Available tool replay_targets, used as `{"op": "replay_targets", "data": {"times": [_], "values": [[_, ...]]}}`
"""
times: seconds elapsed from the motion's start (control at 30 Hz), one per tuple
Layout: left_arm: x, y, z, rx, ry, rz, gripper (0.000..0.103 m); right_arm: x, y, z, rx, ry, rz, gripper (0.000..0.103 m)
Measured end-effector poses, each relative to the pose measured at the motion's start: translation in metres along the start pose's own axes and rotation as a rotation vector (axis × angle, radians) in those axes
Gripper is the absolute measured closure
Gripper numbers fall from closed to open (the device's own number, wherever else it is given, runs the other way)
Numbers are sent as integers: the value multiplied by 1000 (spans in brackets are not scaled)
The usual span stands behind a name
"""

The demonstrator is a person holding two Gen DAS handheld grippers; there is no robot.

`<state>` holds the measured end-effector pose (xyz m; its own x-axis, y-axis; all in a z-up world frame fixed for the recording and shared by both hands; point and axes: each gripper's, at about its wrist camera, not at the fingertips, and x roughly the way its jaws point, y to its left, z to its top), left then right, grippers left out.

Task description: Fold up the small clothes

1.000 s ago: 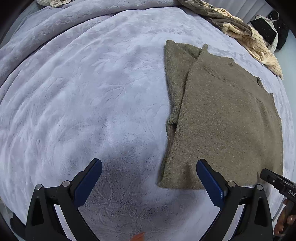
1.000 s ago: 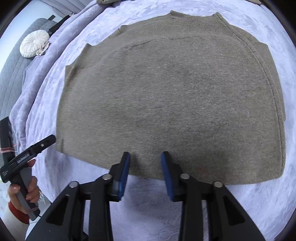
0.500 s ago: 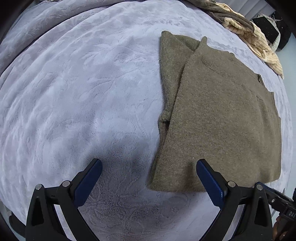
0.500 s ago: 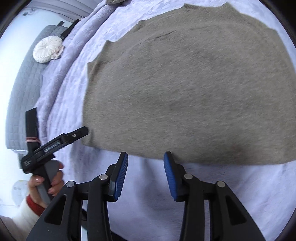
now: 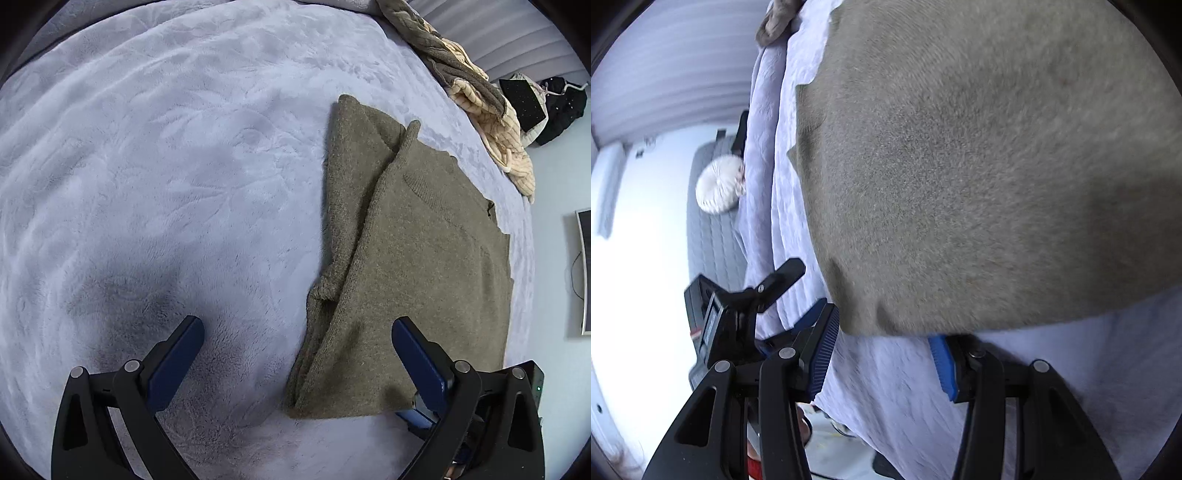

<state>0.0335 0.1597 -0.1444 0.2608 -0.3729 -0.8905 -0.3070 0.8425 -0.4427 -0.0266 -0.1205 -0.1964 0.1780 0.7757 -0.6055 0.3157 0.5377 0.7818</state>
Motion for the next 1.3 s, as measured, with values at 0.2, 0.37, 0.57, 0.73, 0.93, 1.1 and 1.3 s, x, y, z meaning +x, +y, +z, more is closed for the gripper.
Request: {"op": "replay_targets", "data": {"times": [0.2,0.37,0.57,0.73,0.93,1.1,1.3], "values": [[4,8,6,-11,48,-159,1,19,-6,14,143,-24,168,95],[11,13,16,-57,110,-359,1,3,17,22,63,-34,279,95],[34,-19,54,-31,150,-508,1,-16,47,28,-56,-17,296,95],[45,-70,73,110,176,-474,1,-17,57,25,-114,2,256,95],[64,-112,68,271,201,-306,2,-12,46,12,-121,100,192,94],[74,-110,62,295,203,-180,13,-18,47,1,-206,207,-20,87],[79,-122,55,368,194,-81,13,-74,60,6,-356,65,-211,50]]}}
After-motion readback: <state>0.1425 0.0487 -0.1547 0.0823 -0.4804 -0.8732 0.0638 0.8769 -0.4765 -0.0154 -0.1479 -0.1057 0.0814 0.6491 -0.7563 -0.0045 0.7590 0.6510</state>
